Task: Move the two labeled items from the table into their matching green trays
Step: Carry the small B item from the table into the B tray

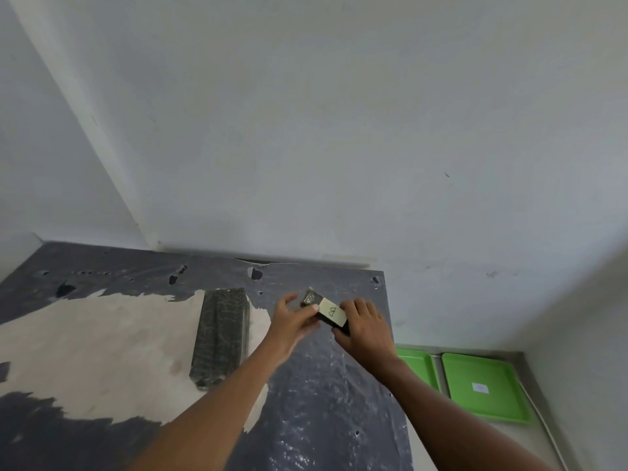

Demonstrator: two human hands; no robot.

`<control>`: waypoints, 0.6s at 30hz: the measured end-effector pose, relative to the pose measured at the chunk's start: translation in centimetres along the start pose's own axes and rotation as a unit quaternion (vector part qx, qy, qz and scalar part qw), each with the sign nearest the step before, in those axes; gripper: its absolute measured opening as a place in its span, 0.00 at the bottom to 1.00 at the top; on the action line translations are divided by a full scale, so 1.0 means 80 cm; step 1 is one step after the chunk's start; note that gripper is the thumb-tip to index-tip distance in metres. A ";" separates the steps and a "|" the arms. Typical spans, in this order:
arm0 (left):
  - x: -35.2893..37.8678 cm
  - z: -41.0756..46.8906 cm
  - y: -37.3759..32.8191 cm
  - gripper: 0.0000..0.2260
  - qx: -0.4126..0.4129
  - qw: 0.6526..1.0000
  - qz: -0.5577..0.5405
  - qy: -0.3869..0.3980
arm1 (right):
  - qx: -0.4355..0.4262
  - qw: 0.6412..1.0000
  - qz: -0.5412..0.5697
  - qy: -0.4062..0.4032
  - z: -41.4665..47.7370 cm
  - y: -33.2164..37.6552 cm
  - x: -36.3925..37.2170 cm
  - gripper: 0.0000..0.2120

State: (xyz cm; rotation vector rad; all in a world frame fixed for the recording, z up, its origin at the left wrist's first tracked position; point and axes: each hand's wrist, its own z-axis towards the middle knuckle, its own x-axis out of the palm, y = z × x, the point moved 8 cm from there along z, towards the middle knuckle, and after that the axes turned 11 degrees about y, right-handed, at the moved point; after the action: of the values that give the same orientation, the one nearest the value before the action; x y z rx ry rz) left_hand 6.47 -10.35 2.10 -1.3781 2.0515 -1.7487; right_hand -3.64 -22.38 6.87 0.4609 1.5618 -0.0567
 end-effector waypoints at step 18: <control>0.073 -0.028 0.016 0.12 -0.041 0.941 0.321 0.098 | -0.167 0.982 -0.083 -0.039 -0.078 -0.002 -0.027 0.24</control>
State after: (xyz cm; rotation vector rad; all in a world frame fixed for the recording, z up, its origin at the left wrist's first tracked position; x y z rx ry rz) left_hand 1.00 -12.79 4.42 -0.4484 2.3281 -1.5505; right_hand -9.69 -21.07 9.26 0.0637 1.4942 0.0591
